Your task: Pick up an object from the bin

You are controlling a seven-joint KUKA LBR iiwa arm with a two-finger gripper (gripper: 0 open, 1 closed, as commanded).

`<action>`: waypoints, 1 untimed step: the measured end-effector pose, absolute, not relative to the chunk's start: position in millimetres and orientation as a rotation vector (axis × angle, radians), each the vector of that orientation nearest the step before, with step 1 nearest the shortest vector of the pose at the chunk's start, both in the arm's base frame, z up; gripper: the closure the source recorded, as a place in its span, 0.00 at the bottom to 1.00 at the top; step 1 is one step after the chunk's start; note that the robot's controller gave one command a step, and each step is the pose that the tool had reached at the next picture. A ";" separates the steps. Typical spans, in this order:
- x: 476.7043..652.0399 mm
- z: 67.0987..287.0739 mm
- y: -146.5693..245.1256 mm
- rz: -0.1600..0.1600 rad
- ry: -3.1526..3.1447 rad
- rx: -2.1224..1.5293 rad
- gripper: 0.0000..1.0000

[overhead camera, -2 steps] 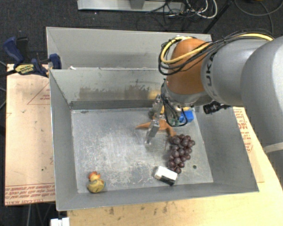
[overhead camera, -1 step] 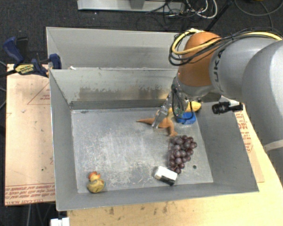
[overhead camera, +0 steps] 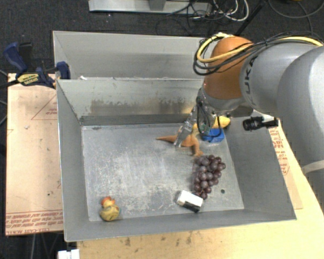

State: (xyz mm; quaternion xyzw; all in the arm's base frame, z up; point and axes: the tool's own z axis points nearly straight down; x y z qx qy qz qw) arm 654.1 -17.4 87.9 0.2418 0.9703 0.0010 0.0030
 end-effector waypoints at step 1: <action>635.0 133.2 7.6 -0.002 3.059 0.743 1.00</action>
Offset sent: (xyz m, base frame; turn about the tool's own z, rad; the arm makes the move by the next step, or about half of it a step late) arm -0.0061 0.0059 0.1414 0.0482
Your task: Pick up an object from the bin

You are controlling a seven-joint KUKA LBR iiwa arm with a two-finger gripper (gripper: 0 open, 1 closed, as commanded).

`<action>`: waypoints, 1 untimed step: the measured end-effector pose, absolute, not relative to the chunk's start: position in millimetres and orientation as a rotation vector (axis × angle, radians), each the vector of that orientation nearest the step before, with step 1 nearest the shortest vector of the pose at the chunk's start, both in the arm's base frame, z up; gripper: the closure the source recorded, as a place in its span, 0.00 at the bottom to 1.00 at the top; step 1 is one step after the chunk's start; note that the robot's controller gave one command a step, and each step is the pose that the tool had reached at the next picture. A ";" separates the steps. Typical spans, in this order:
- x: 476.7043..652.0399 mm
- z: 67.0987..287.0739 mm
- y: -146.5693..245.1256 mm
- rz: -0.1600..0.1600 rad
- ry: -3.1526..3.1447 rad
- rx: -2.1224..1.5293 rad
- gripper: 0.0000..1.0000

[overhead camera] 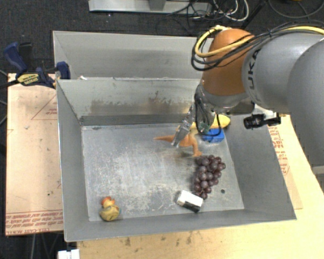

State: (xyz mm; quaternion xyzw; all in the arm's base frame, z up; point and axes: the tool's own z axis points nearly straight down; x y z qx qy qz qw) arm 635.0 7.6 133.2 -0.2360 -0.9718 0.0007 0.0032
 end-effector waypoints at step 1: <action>641.7 196.6 3.6 -0.003 -3.042 -0.782 1.00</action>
Offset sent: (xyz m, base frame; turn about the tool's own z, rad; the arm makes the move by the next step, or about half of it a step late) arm -0.0039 -0.0280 0.1162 0.0345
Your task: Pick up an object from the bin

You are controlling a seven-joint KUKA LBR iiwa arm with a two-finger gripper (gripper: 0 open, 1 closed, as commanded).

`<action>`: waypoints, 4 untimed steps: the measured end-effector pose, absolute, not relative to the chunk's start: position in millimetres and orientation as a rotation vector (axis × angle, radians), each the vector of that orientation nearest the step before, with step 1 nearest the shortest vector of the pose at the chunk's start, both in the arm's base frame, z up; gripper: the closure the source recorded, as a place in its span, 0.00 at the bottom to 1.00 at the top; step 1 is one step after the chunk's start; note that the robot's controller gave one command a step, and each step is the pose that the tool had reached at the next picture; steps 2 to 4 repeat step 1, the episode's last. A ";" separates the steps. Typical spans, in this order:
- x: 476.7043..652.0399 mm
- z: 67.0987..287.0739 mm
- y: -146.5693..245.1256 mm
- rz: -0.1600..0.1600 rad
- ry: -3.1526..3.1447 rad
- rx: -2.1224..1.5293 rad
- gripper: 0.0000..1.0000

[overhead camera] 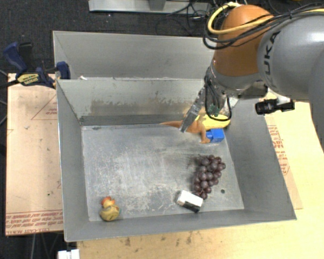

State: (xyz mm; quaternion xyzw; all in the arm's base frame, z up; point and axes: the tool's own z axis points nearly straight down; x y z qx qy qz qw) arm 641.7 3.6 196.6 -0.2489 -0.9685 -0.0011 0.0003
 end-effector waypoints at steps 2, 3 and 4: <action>634.5 241.3 -15.5 -0.001 -3.040 -0.798 1.00; 634.5 241.3 -15.5 -0.001 -3.040 -0.798 1.00; 634.5 241.3 -15.5 -0.001 -3.040 -0.798 1.00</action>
Offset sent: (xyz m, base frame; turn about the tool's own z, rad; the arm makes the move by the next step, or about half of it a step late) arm -0.0227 -0.0009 0.1115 -0.0714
